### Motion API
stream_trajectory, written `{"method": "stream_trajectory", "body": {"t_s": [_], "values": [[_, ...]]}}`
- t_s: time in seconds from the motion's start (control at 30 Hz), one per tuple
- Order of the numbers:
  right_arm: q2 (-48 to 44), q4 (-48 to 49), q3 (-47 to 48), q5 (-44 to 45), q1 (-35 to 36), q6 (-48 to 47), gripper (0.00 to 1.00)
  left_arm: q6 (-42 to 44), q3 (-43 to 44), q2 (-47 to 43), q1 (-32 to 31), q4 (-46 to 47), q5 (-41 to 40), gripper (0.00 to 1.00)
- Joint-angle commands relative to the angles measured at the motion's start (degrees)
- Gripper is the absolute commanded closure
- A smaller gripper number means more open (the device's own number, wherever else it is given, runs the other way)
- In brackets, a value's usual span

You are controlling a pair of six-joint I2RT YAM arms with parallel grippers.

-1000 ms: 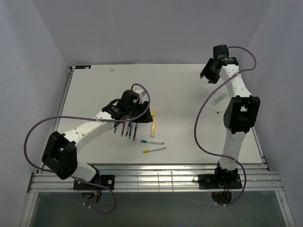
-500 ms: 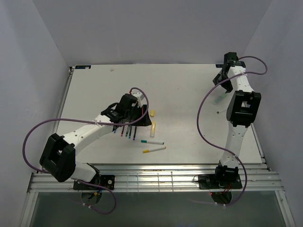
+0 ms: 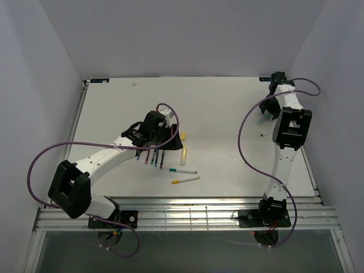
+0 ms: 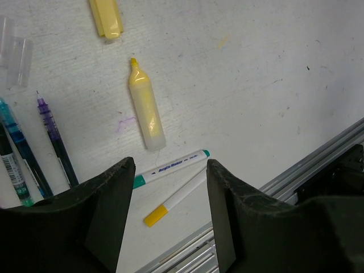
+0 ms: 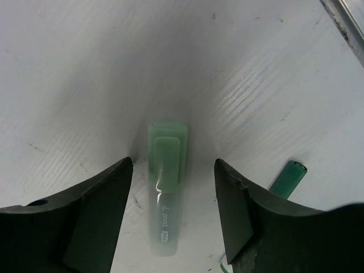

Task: Open the pen caps

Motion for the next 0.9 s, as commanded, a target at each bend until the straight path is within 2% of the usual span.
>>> {"method": "stream_trajectory", "body": {"t_s": [0.0,0.17,0.27,0.4,0.47,0.6,0.67,0.73,0.87], "values": [[1.0,0.4,2.4,1.6,-0.6,-0.1,0.35,-0.1,0.8,-1.3,0.5,-0.6,-0.4,0.36],[2.1,0.2,2.4,0.9,-0.9,-0.7,0.48,-1.2,0.4,-1.0,0.5,-0.6,-0.2,0.36],[2.3,0.1,2.1,-0.2,-1.0,-1.3,0.60,-2.0,0.0,-1.6,0.5,-0.5,-0.1,0.36],[2.7,-0.2,4.6,-3.4,-0.6,-1.9,0.86,-2.4,0.4,-2.5,0.5,-1.7,0.0,0.37],[2.2,-0.7,6.9,-5.3,0.2,-1.9,0.91,-2.6,2.1,-2.3,0.5,-2.7,0.5,0.38],[-1.6,-1.4,12.6,-10.8,2.6,-0.5,0.92,-2.7,5.8,-1.3,0.8,-5.1,3.1,0.37],[-8.0,0.1,9.4,-14.3,5.2,2.4,0.92,-3.0,6.9,-1.0,1.2,-5.6,5.8,0.34],[-16.0,5.1,1.3,-17.1,10.1,3.4,0.92,-4.0,8.2,-0.8,1.9,-5.7,9.6,0.34],[-23.9,5.3,-5.1,-23.8,18.7,1.6,0.92,-5.9,9.3,-0.3,3.0,-5.3,16.6,0.34]]}}
